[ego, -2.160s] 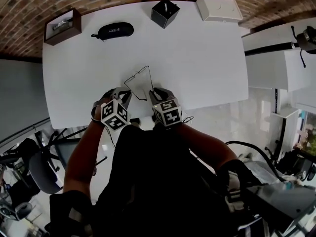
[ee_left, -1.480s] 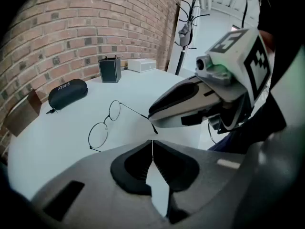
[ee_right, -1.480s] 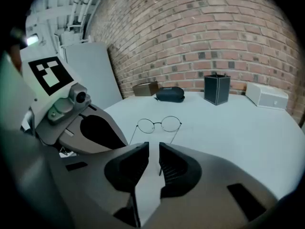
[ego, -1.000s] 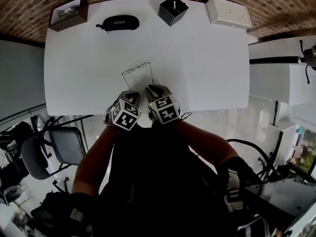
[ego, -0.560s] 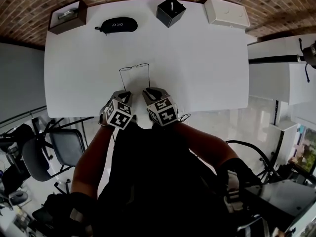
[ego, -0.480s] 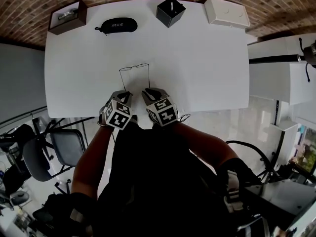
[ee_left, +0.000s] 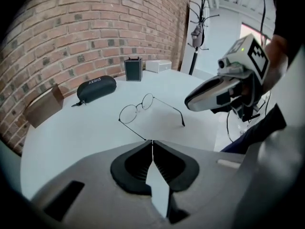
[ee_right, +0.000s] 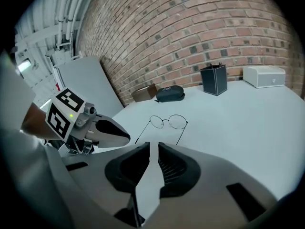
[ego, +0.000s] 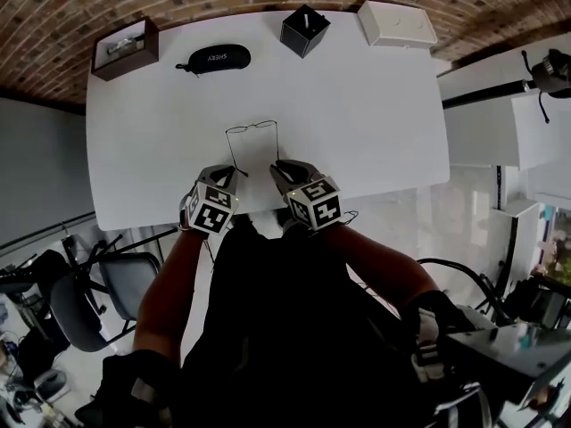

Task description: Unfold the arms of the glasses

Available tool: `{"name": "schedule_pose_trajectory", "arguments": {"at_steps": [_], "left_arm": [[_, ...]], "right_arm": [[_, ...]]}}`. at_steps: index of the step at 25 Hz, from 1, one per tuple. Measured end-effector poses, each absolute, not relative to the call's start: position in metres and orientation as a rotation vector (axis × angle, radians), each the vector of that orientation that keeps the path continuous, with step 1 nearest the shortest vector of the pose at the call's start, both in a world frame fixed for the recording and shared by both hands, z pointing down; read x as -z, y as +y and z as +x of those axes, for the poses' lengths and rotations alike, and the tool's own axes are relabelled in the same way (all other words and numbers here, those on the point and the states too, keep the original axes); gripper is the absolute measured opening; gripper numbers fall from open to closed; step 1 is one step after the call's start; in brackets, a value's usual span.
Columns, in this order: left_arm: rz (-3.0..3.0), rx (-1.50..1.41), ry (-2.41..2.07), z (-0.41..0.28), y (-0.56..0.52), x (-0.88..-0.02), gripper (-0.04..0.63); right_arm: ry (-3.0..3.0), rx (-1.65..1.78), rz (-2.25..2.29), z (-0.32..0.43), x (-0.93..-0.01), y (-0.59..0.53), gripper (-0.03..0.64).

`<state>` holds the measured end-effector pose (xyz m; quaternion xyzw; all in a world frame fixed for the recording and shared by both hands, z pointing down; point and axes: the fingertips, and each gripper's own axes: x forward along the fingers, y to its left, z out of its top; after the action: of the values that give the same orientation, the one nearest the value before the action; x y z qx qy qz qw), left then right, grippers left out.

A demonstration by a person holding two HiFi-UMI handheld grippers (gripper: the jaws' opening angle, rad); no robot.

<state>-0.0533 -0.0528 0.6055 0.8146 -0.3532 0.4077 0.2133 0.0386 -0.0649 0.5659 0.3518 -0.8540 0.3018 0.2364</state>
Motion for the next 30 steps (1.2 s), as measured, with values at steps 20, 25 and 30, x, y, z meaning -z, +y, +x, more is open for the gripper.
{"name": "schedule_pose_trajectory", "arguments": {"at_steps": [20,25,30], "left_arm": [[2.503,-0.122,-1.331,-0.114,-0.028,-0.398,0.009],[2.485,-0.094,-1.45,-0.119,-0.018,-0.368,0.009],[2.477,-0.055,-1.513,-0.111,-0.012,-0.342,0.009]], "right_arm": [[-2.628,-0.385,1.311,0.029,-0.389,-0.041,0.015],[-2.69,-0.336,1.325,0.036,-0.357,-0.033,0.009],[-2.699,-0.367,1.361,0.053,-0.344,-0.037,0.008]]}}
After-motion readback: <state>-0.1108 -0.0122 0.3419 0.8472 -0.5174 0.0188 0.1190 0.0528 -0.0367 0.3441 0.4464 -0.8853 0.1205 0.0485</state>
